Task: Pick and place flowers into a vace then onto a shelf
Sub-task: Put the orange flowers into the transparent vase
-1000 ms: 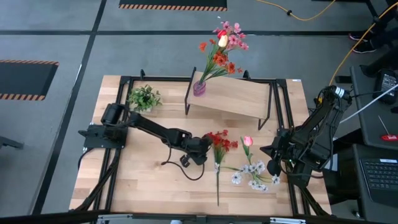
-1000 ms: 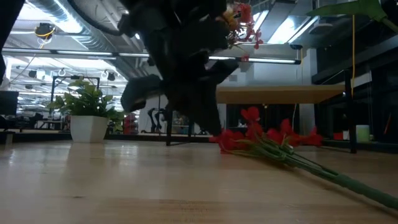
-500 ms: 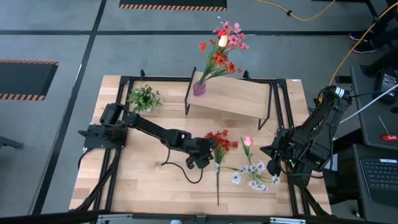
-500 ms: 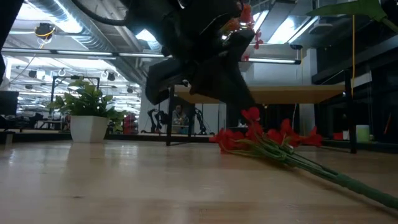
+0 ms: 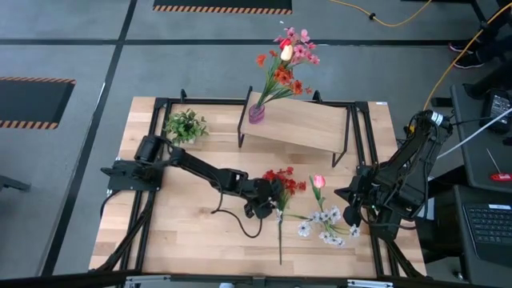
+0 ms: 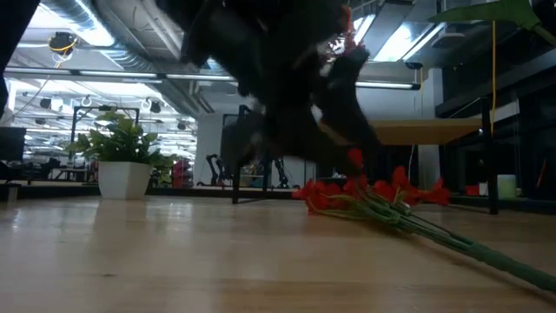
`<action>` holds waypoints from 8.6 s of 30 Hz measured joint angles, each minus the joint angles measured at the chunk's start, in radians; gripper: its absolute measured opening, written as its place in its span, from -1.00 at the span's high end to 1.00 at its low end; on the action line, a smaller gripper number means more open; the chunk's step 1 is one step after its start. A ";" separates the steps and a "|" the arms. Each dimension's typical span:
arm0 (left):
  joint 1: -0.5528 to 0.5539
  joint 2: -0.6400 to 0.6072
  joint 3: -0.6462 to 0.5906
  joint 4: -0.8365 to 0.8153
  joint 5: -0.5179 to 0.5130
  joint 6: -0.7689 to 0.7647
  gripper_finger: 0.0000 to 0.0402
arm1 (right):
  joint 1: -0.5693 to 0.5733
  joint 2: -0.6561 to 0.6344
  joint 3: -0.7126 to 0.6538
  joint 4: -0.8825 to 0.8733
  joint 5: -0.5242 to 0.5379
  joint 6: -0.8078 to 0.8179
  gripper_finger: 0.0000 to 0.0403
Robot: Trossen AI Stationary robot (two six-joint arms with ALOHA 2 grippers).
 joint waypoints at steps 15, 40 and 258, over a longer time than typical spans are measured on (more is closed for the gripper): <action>0.016 0.125 0.000 0.102 -0.071 0.103 0.17 | 0.000 0.005 -0.002 0.007 0.000 0.001 0.92; 0.059 0.155 0.001 0.078 -0.025 -0.085 0.98 | 0.000 0.004 -0.002 0.039 0.001 0.002 0.92; -0.210 -0.802 -0.365 -0.314 -0.561 -0.479 0.99 | -0.657 0.121 0.692 0.538 -0.122 -1.479 0.97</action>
